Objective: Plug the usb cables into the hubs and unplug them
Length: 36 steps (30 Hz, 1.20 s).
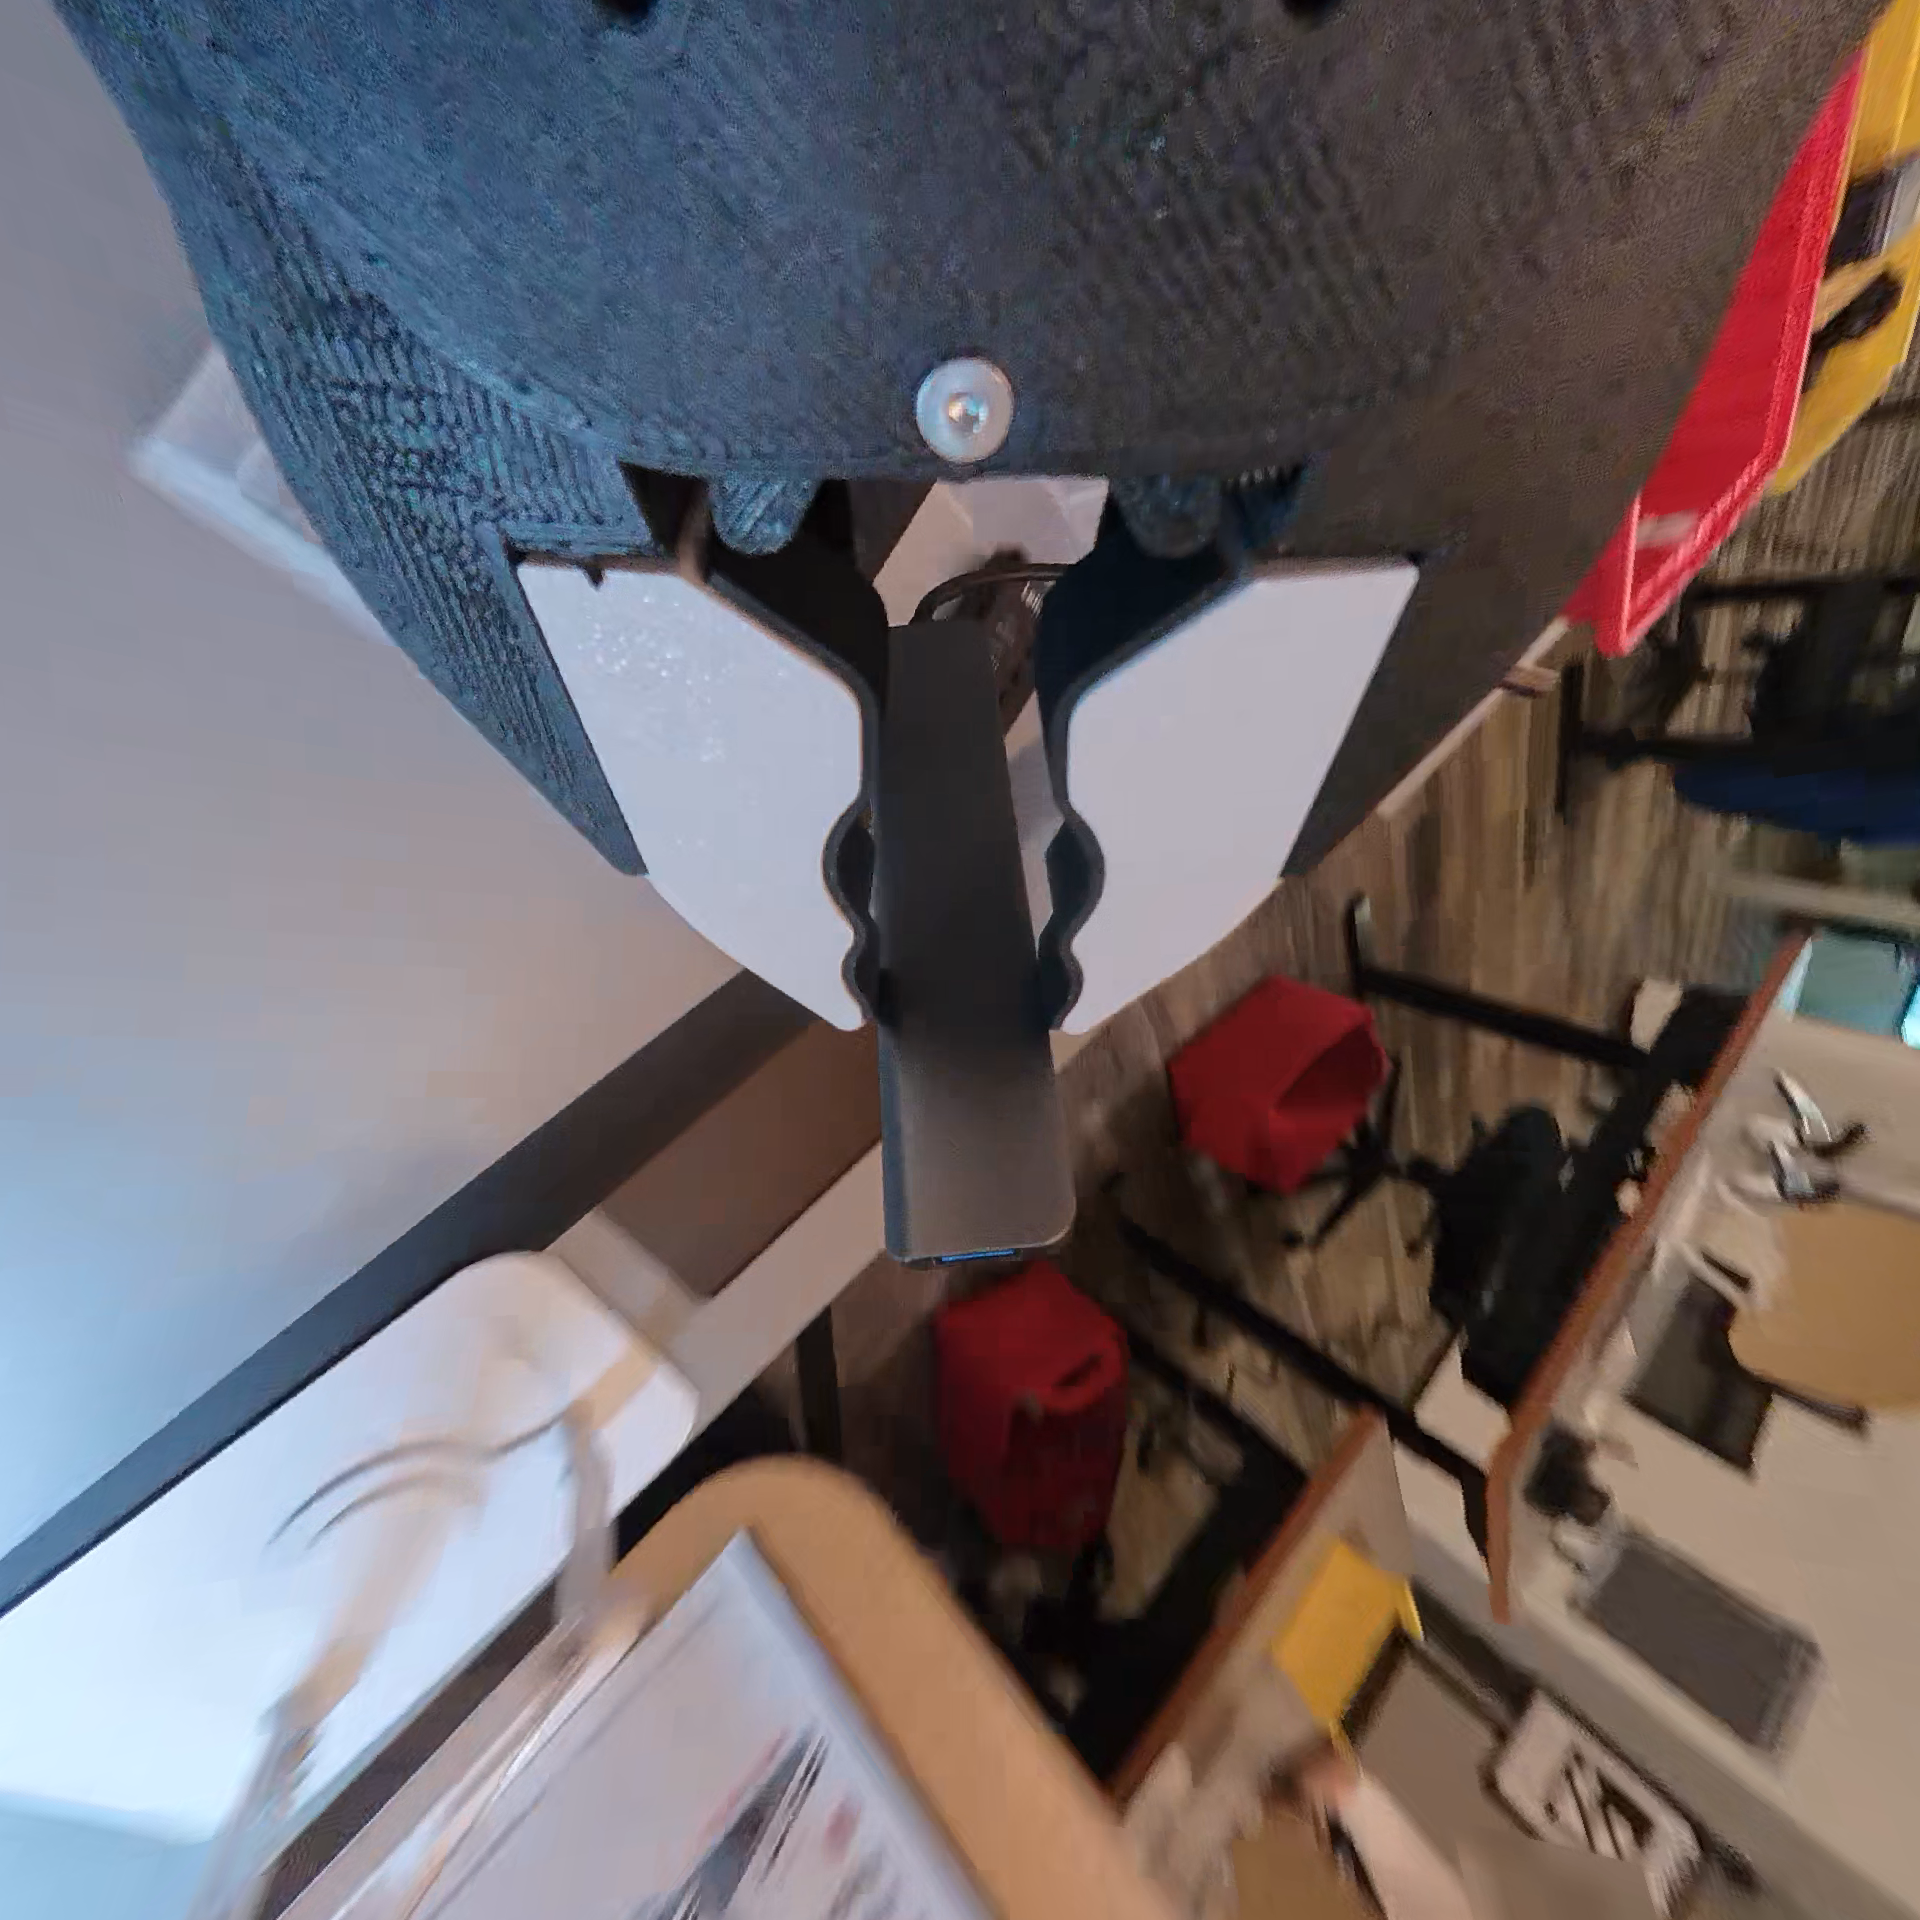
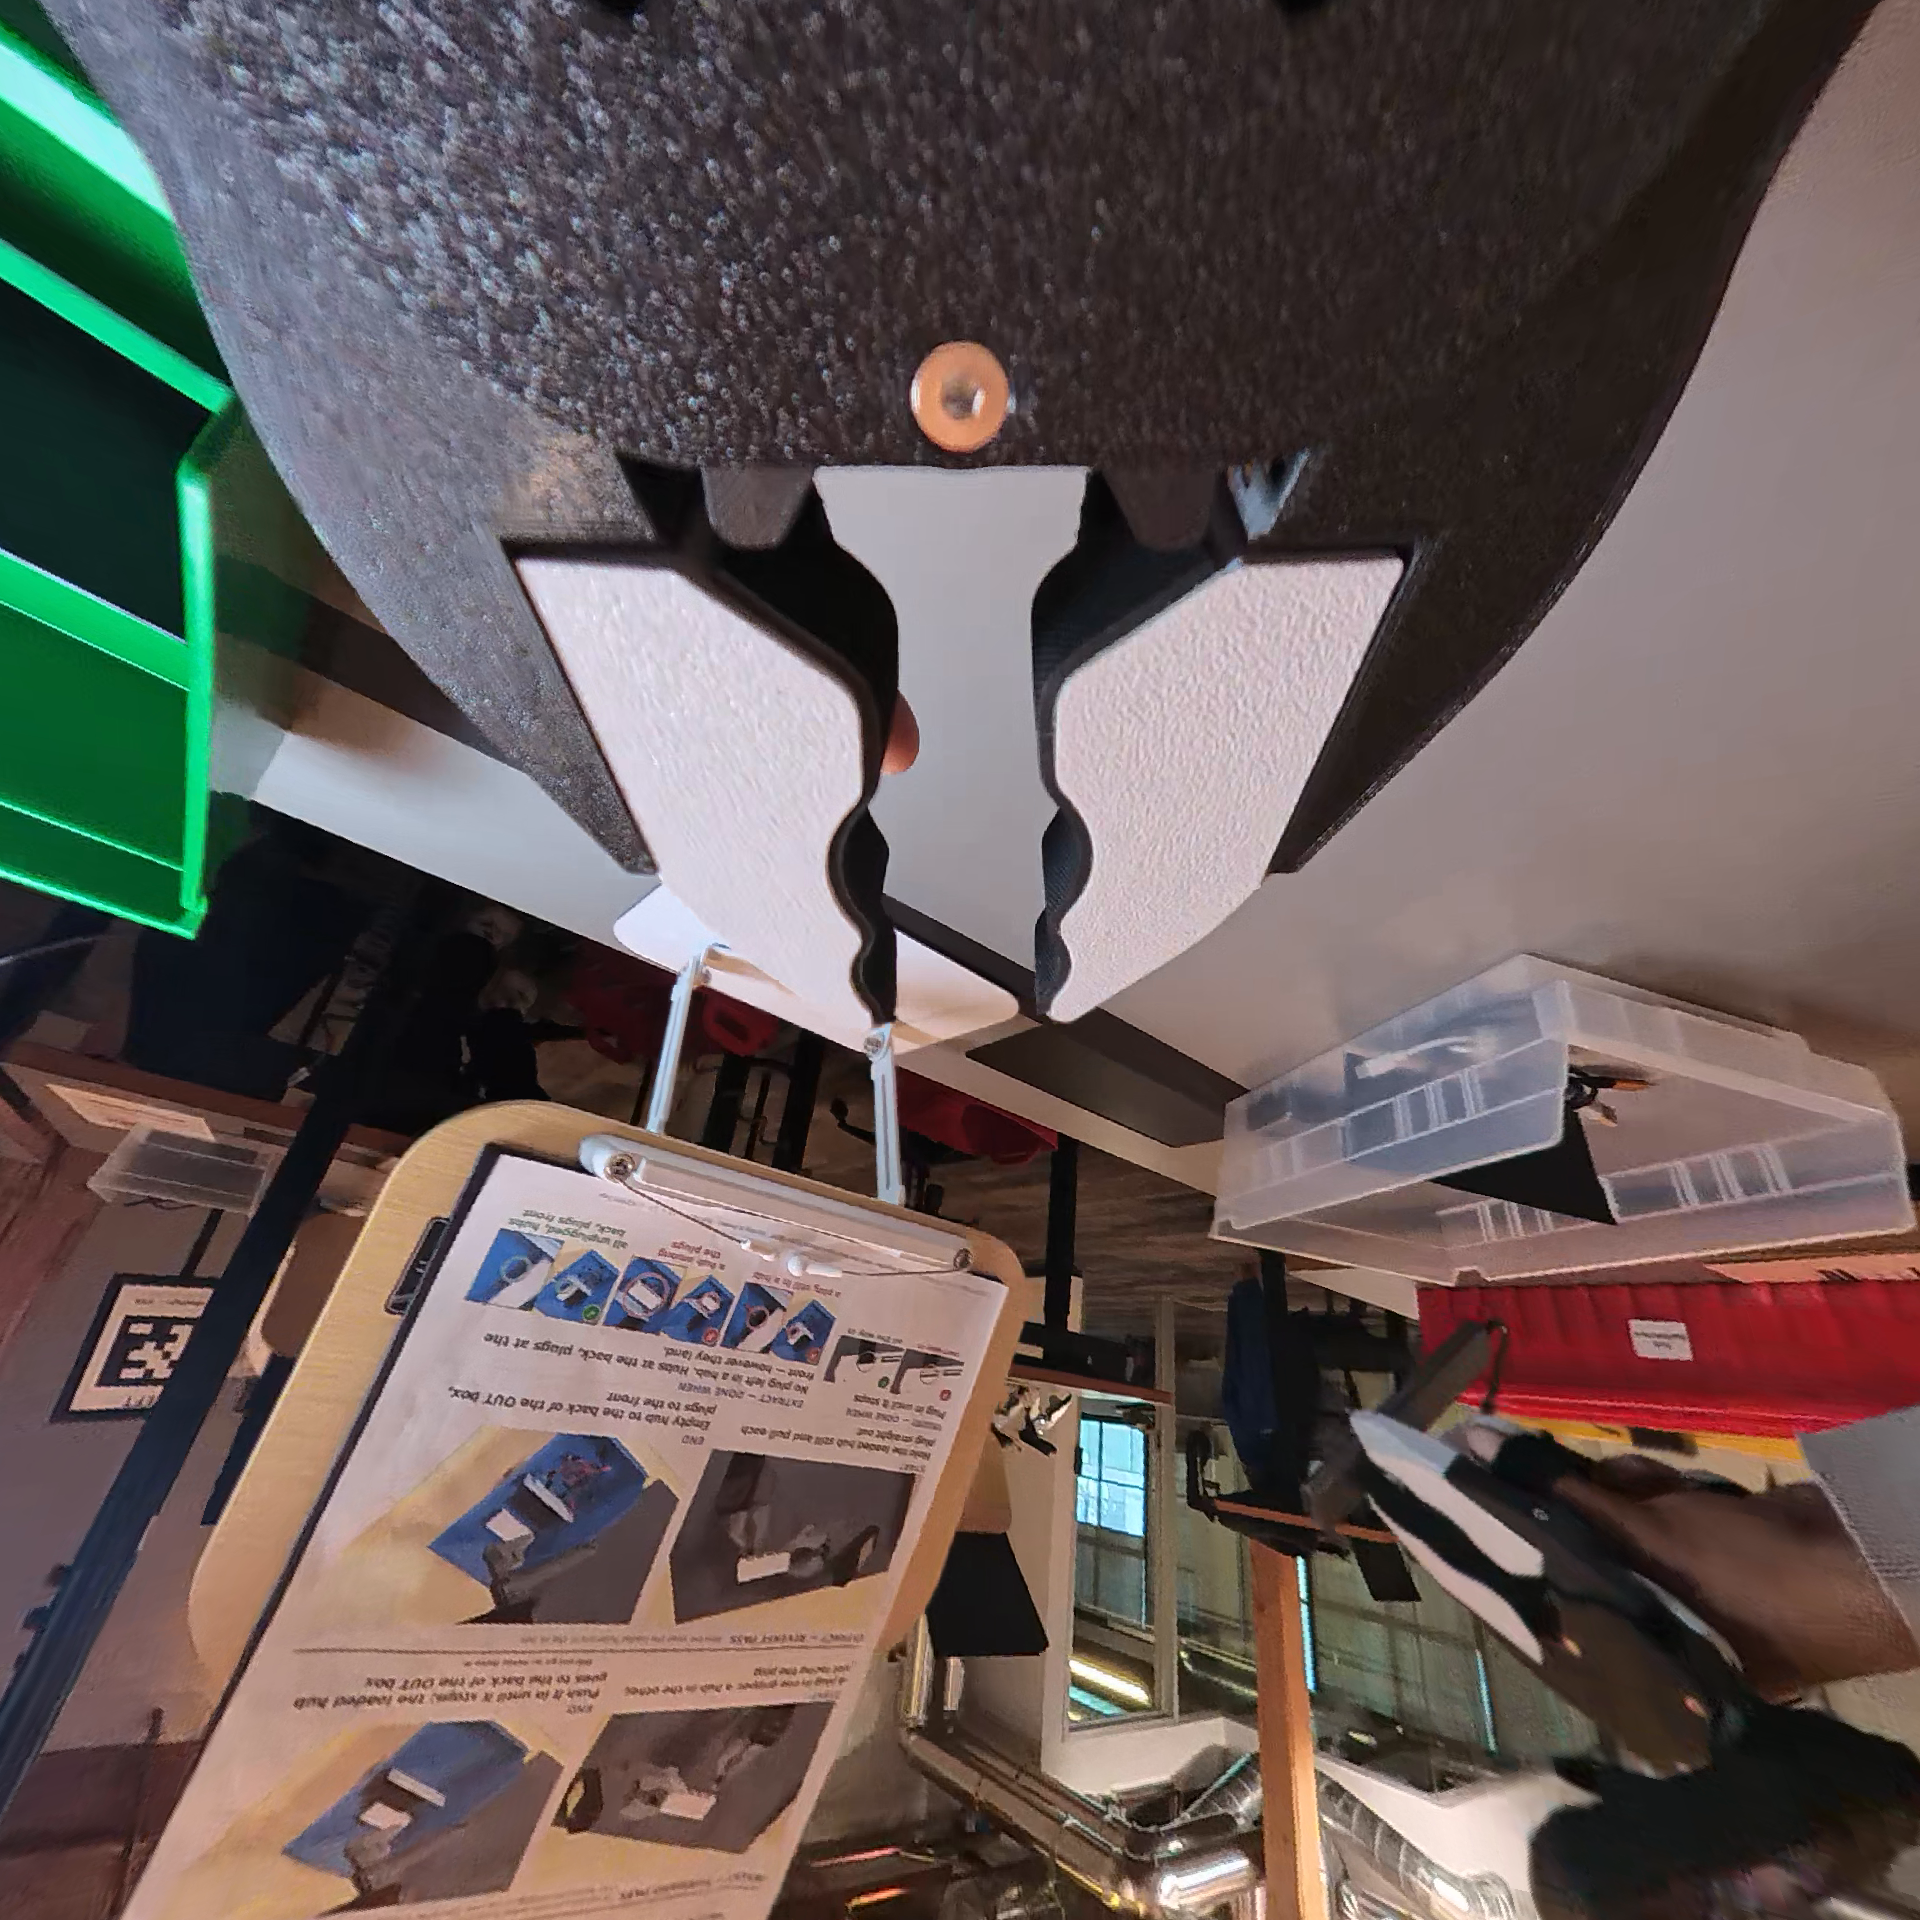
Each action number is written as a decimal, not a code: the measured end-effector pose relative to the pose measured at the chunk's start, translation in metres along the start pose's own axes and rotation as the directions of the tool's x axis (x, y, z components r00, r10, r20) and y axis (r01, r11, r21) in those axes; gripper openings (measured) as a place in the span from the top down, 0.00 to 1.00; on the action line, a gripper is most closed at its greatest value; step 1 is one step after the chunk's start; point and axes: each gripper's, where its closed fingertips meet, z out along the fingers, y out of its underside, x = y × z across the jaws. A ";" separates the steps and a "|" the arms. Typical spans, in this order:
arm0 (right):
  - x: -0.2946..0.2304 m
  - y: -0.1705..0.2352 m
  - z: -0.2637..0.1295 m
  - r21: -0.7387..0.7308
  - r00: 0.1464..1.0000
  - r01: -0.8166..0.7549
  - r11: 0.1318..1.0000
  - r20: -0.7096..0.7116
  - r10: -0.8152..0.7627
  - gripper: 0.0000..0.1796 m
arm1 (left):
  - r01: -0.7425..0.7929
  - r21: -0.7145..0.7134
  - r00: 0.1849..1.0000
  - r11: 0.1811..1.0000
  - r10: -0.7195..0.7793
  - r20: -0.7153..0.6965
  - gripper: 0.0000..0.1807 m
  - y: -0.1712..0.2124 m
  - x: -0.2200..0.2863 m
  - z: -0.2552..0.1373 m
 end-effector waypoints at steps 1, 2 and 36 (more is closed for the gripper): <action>-0.006 -0.003 0.001 0.005 1.000 0.001 1.000 0.011 -0.001 0.86 | -0.013 0.063 1.000 0.998 0.013 -0.006 0.83 -0.016 0.012 -0.013; -0.012 -0.006 0.003 0.010 1.000 0.003 1.000 0.025 -0.003 0.86 | -0.015 0.135 1.000 0.991 0.018 -0.021 0.83 -0.032 0.027 -0.026; -0.087 0.013 0.016 0.000 0.897 -0.104 0.995 0.432 0.093 0.94 | 0.387 0.542 0.691 0.746 0.154 -0.706 0.84 -0.106 0.327 -0.118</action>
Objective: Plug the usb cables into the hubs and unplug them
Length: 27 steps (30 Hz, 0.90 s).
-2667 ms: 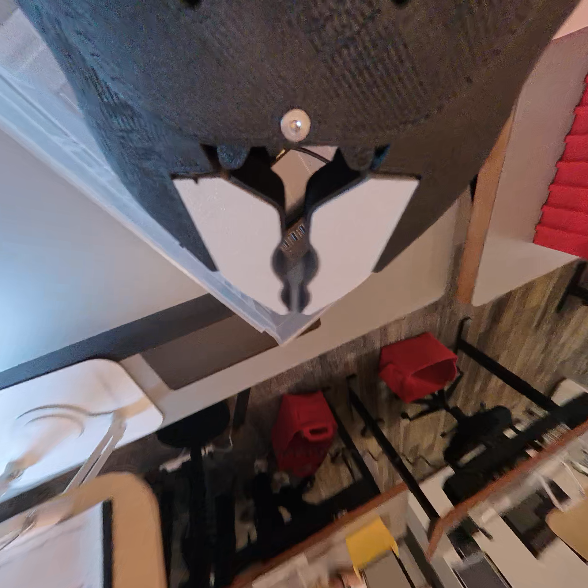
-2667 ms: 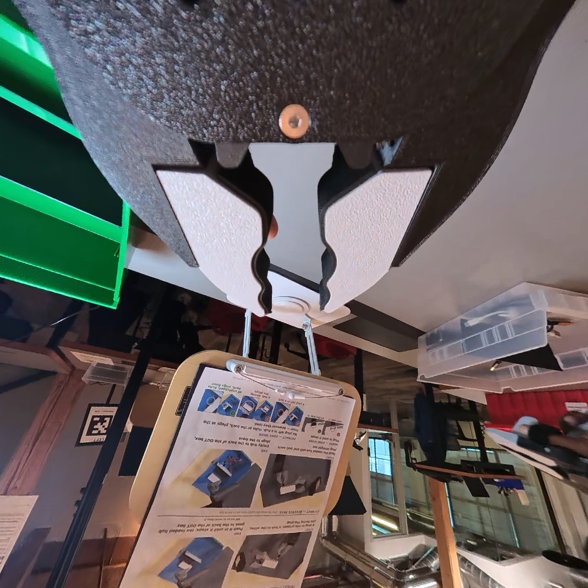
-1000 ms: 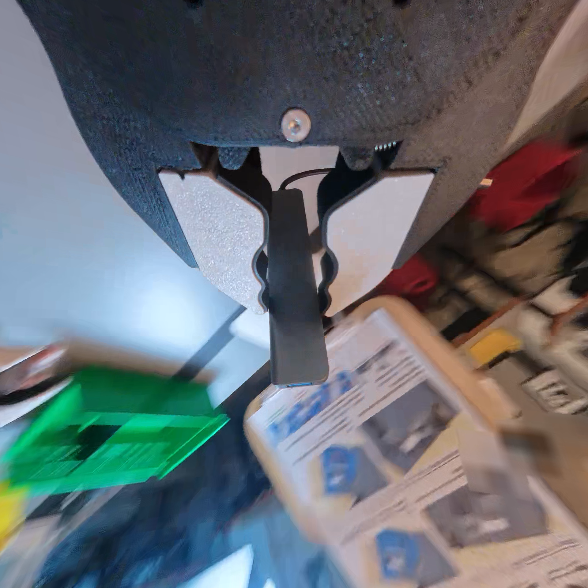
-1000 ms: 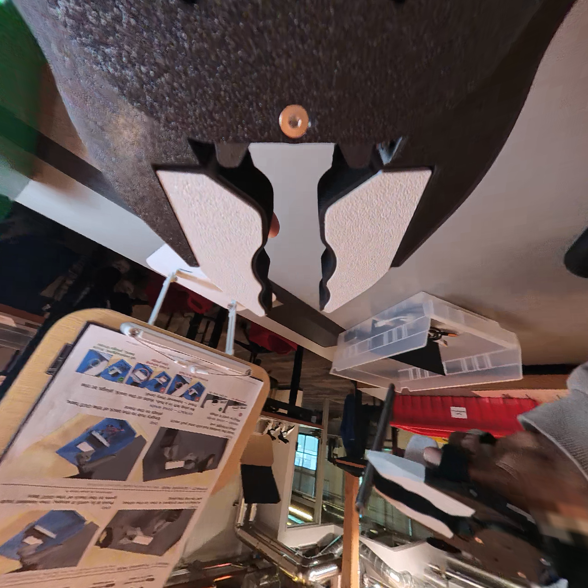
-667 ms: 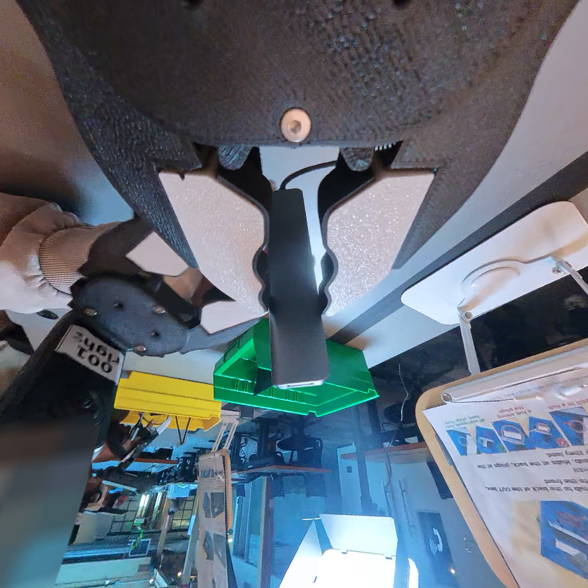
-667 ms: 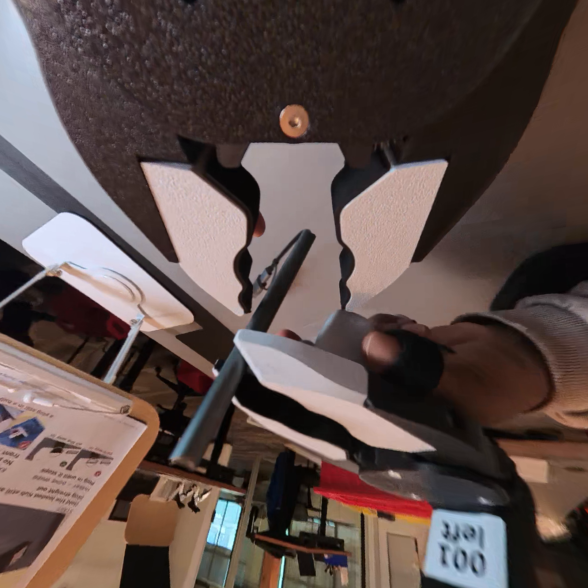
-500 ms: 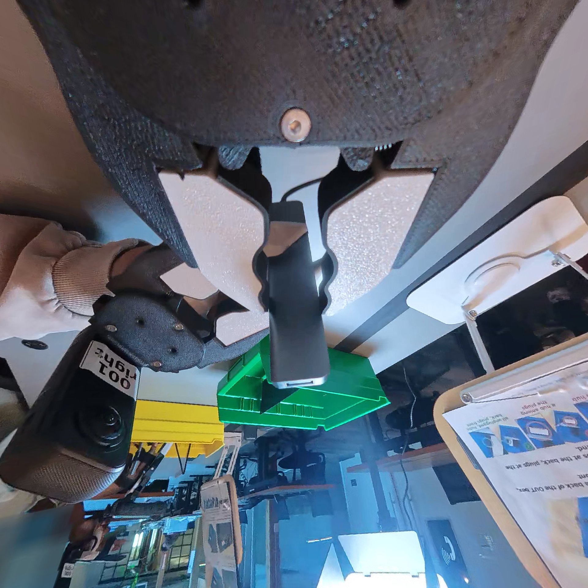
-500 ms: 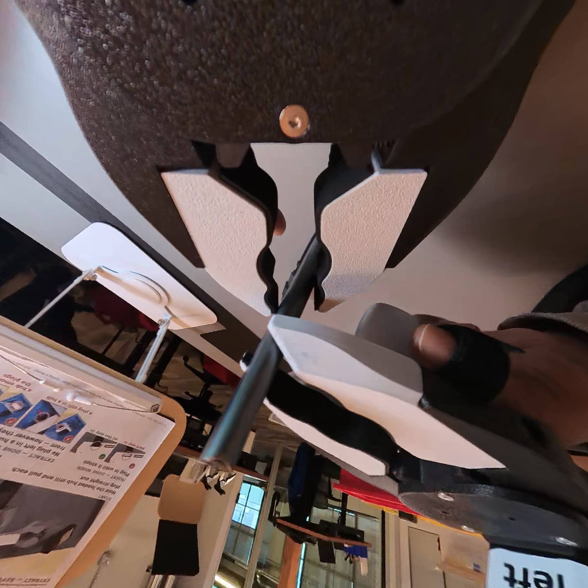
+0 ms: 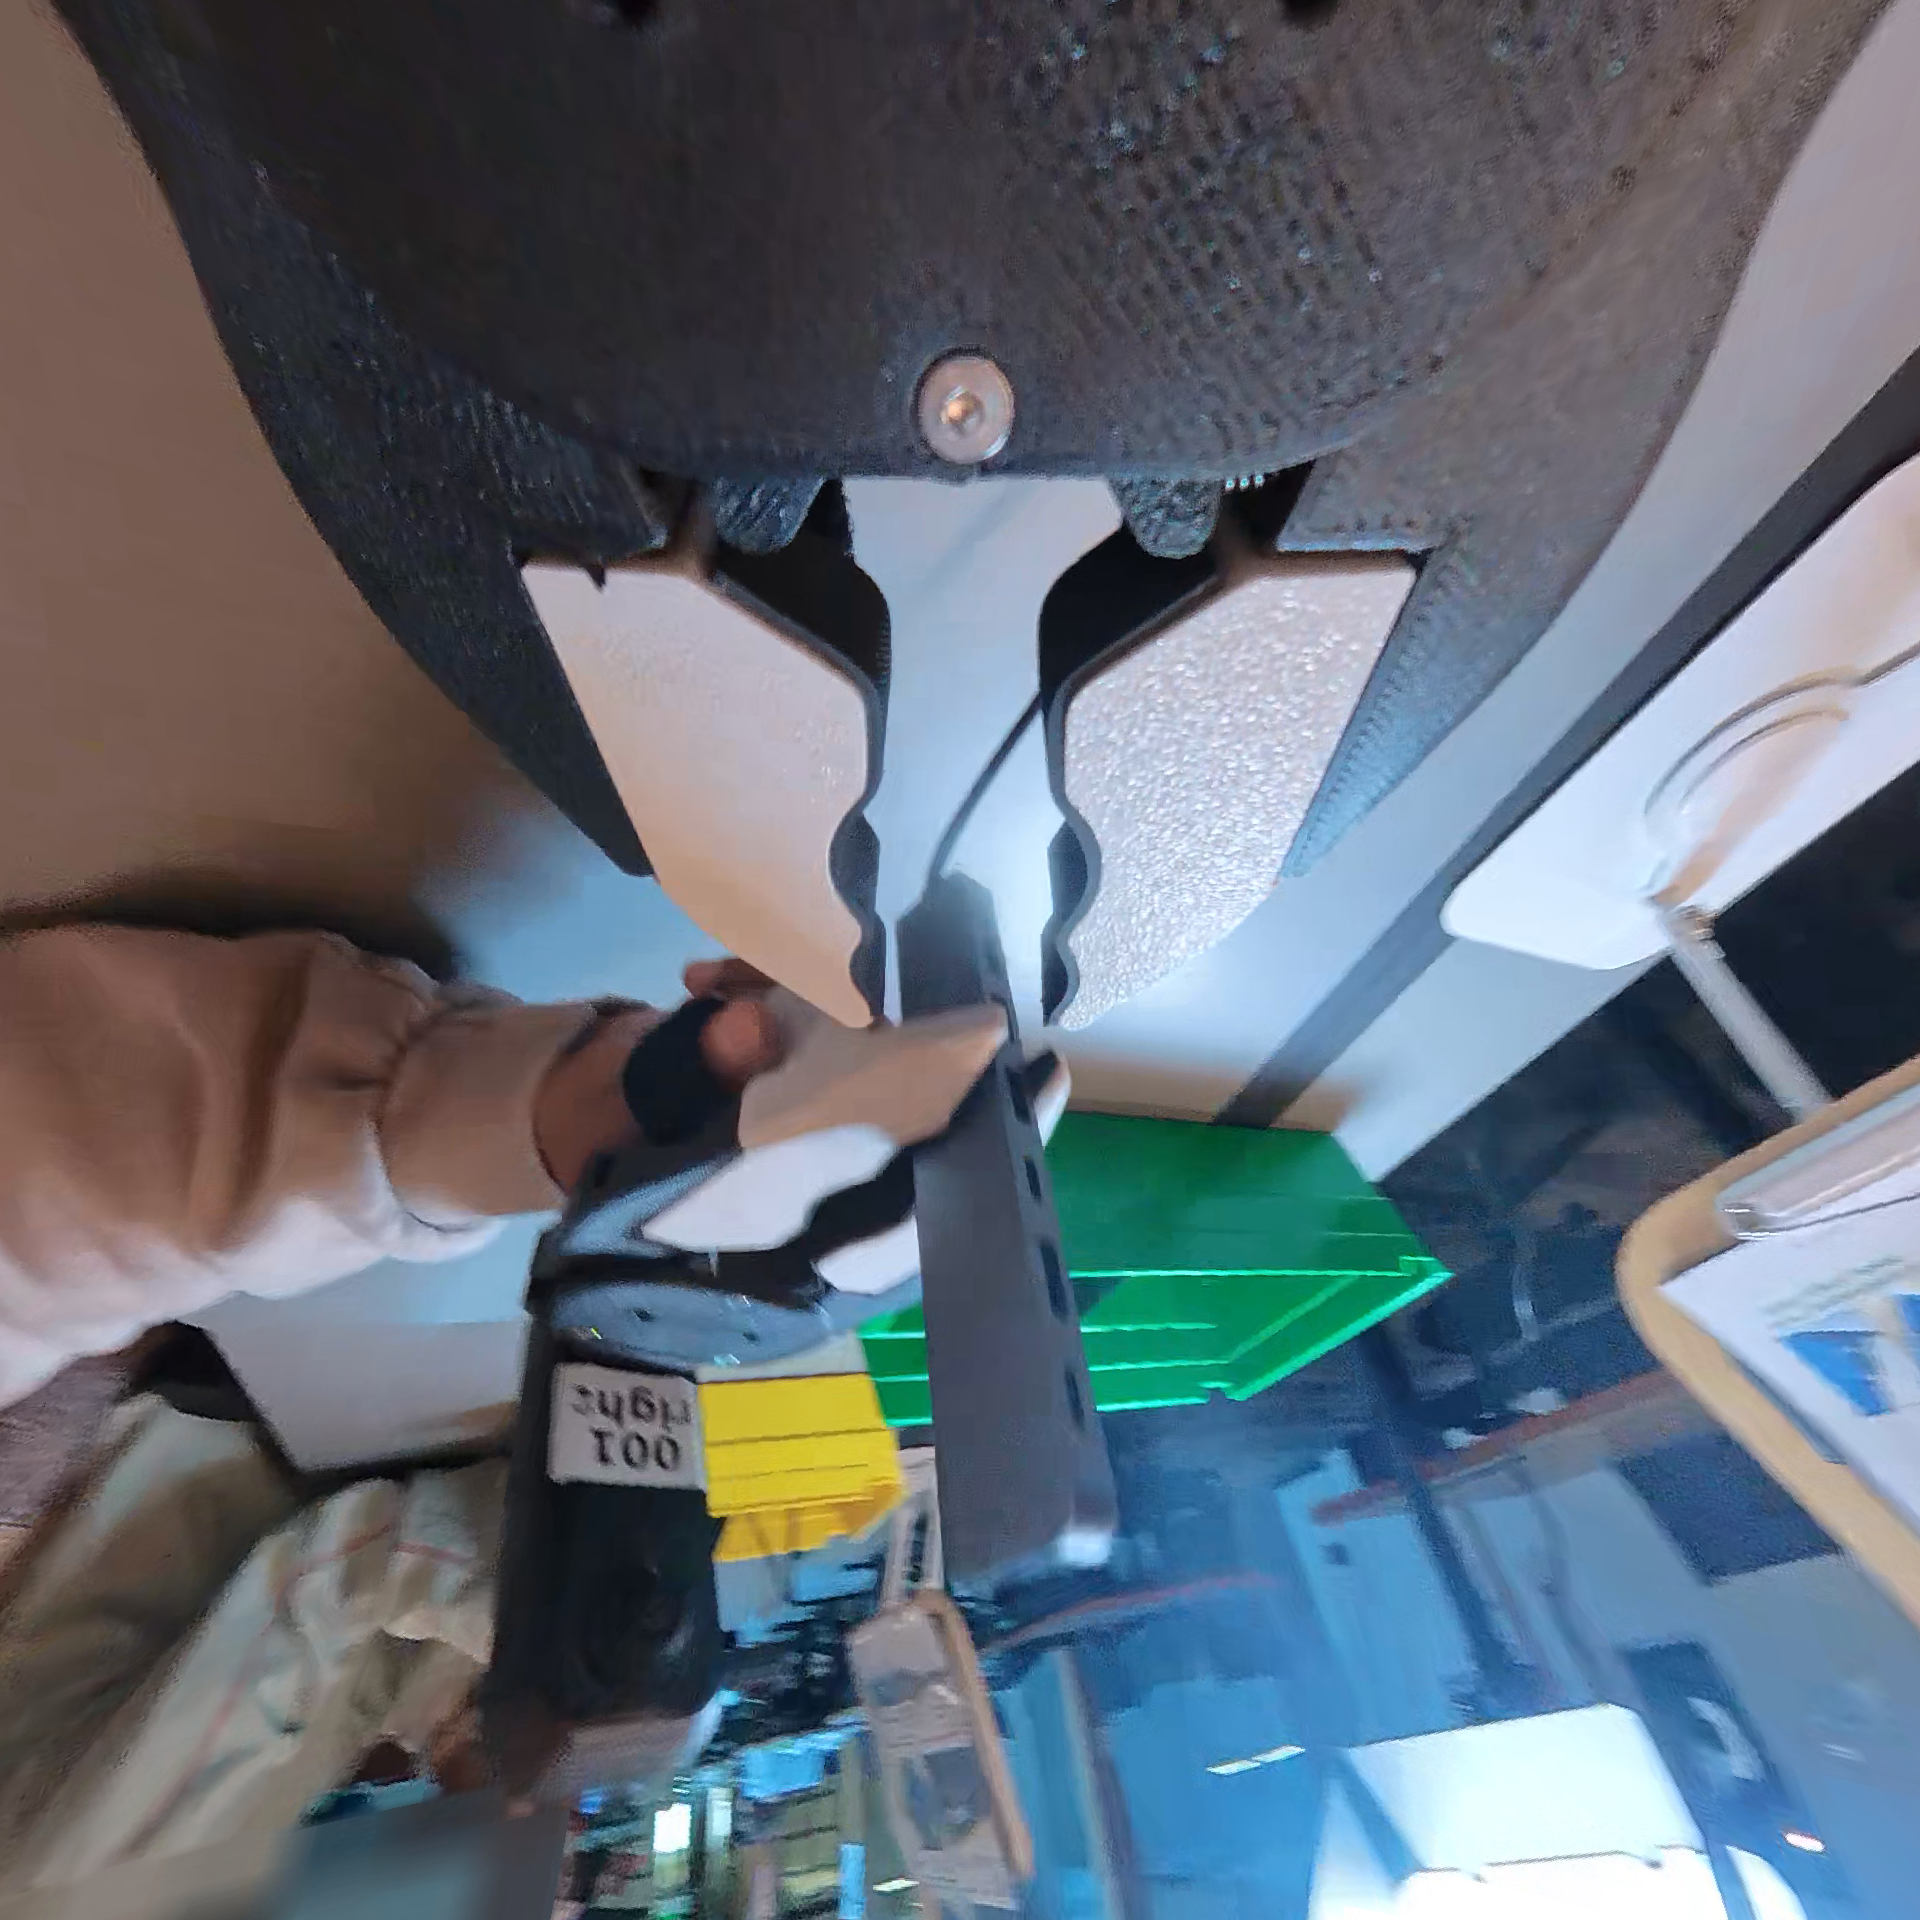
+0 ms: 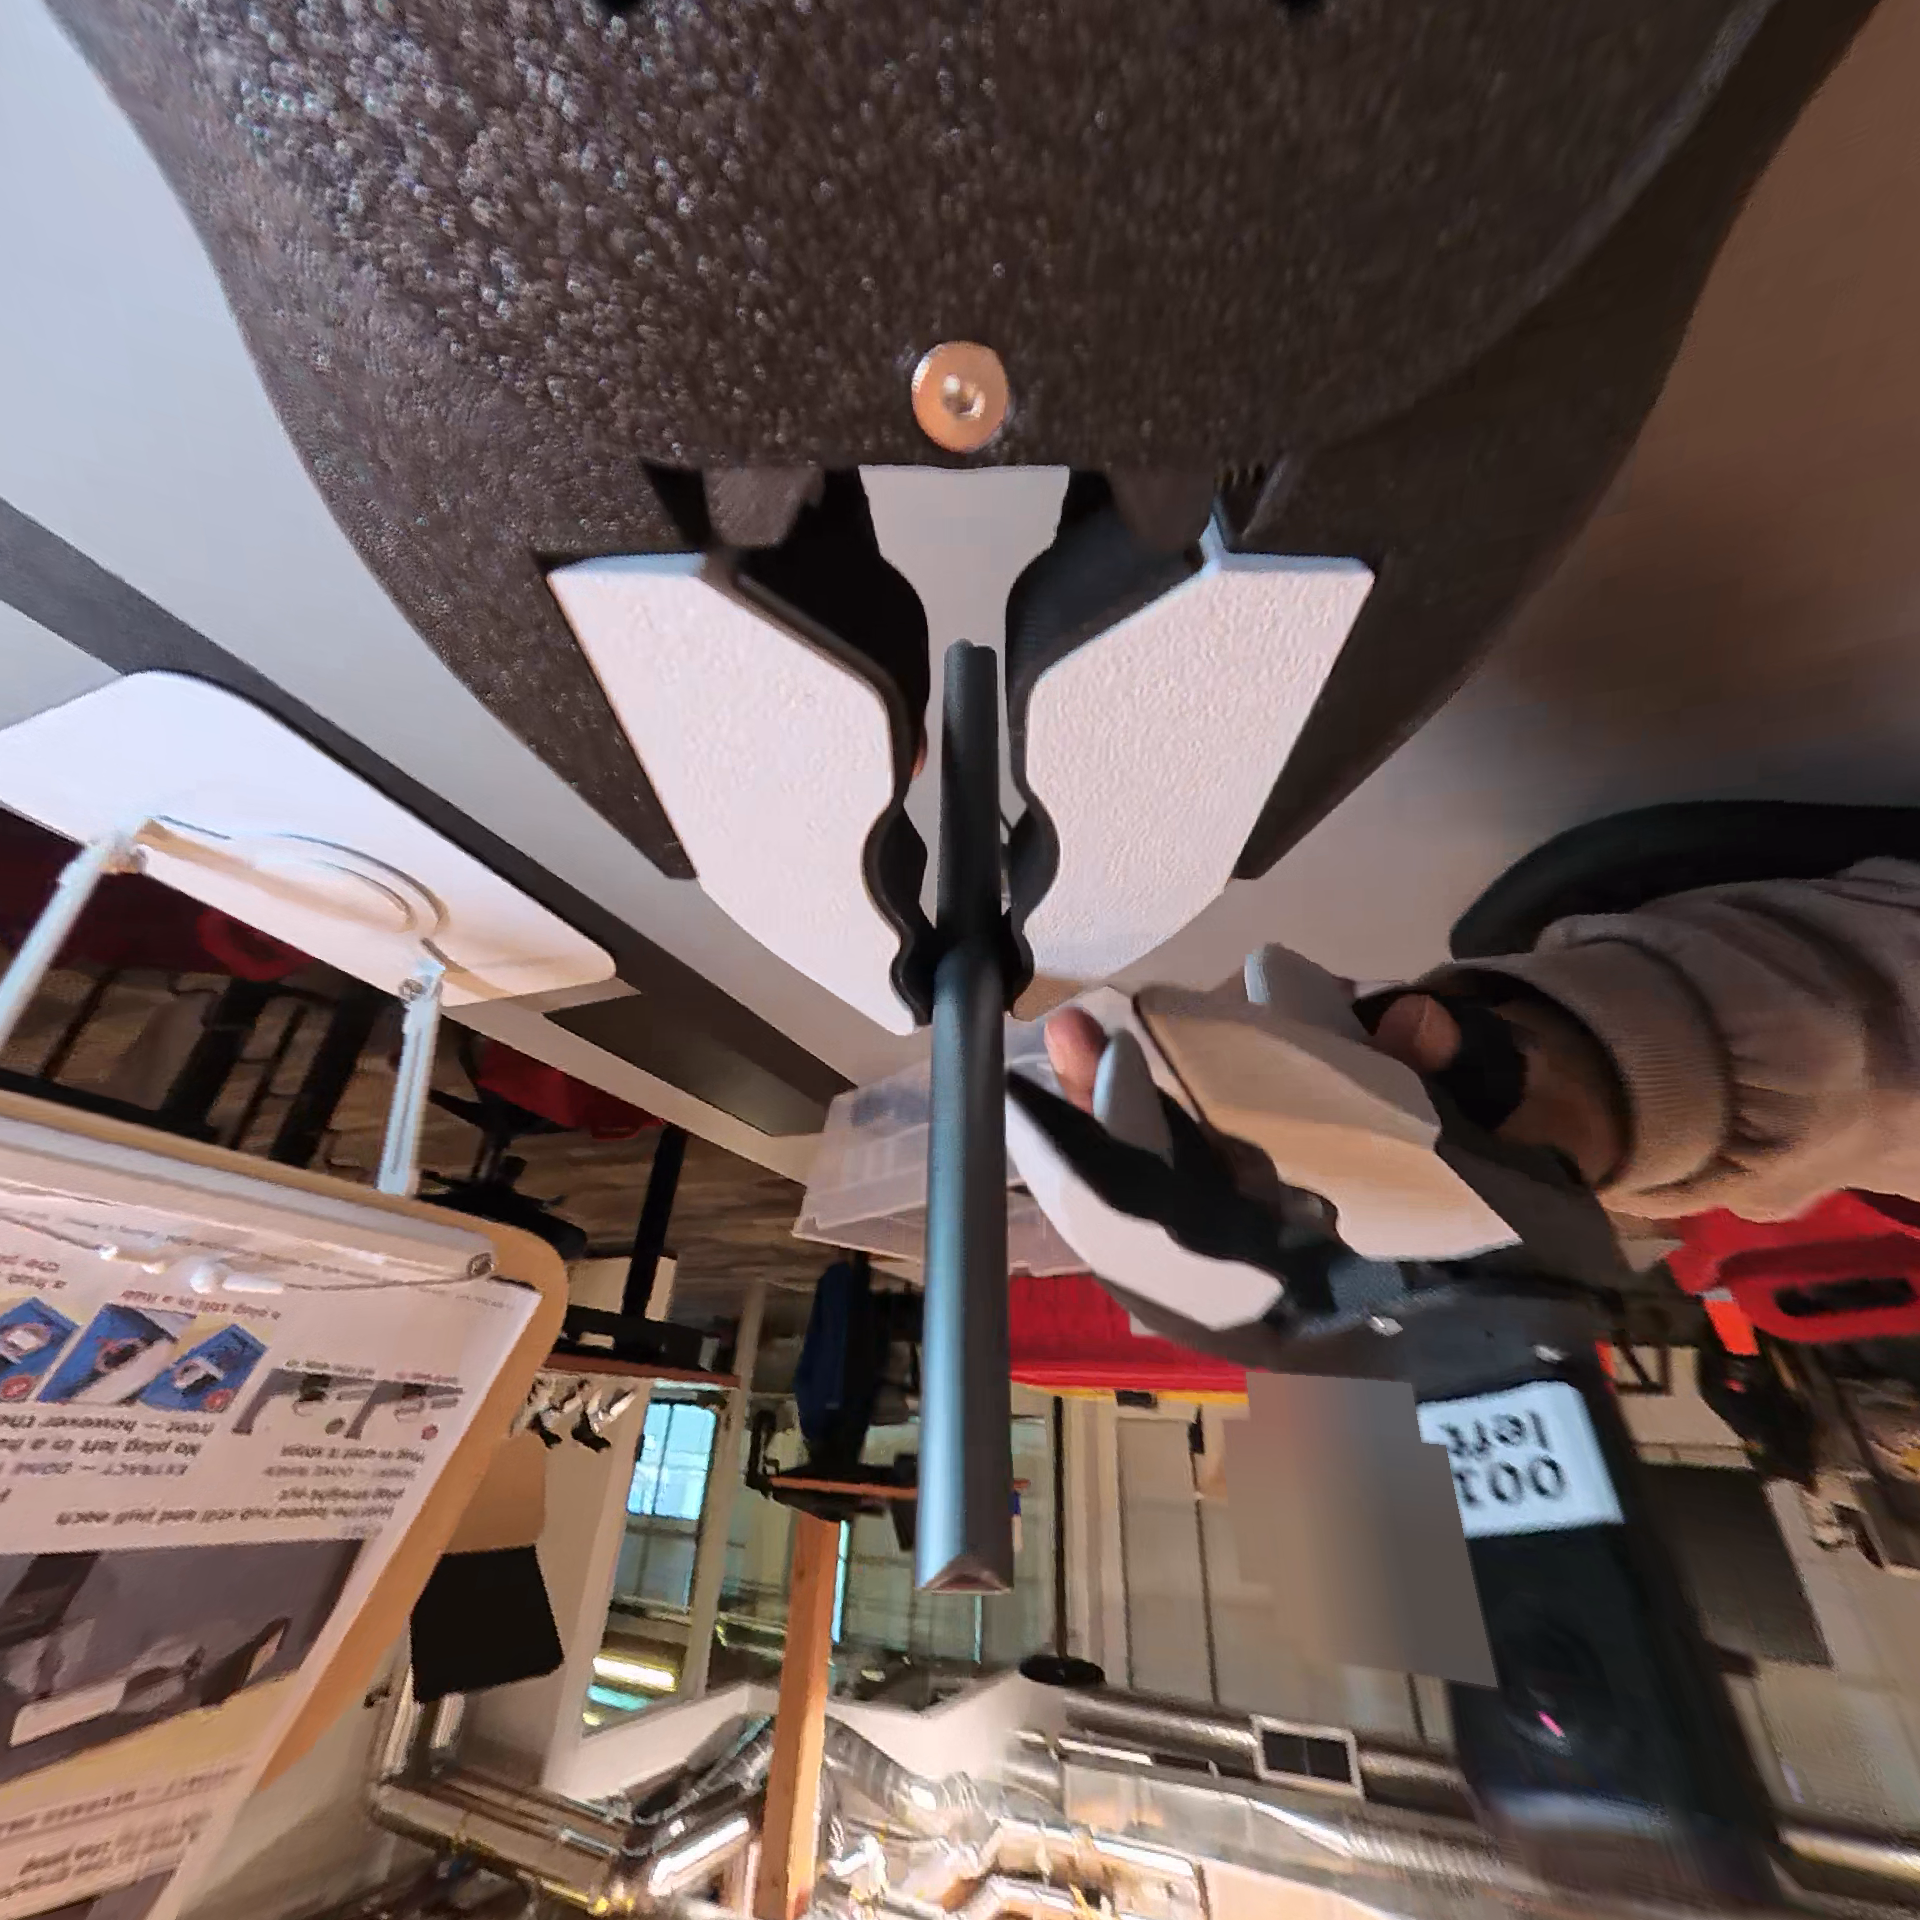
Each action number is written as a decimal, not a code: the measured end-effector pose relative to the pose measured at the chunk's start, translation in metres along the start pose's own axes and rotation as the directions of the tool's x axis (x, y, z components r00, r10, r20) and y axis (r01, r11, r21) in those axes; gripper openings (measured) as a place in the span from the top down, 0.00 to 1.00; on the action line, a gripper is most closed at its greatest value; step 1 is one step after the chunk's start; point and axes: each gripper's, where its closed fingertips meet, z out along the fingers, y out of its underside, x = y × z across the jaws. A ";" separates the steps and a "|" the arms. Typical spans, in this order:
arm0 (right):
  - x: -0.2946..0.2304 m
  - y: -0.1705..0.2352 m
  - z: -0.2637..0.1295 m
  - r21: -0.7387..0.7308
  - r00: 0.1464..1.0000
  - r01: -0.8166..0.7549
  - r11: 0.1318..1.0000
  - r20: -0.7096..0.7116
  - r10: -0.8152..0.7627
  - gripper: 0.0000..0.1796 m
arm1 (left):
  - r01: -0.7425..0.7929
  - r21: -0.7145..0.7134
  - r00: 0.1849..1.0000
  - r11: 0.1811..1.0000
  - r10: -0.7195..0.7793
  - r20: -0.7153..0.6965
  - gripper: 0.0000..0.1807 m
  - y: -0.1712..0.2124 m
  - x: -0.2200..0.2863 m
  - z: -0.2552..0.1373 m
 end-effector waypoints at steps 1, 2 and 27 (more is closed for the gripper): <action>-0.003 -0.006 -0.003 0.026 1.000 0.002 1.000 0.021 -0.002 0.94 | -0.002 -0.006 0.999 1.000 0.001 -0.051 0.84 0.004 0.005 0.000; -0.007 -0.011 -0.005 0.046 0.998 -0.003 0.999 0.055 0.001 0.94 | -0.001 -0.012 0.995 1.000 -0.001 -0.096 0.84 0.008 0.009 0.000; -0.035 0.015 -0.014 -0.189 0.898 0.429 0.883 0.197 -0.394 0.85 | -0.513 -0.366 0.856 0.777 0.495 -0.149 0.94 0.056 0.003 -0.015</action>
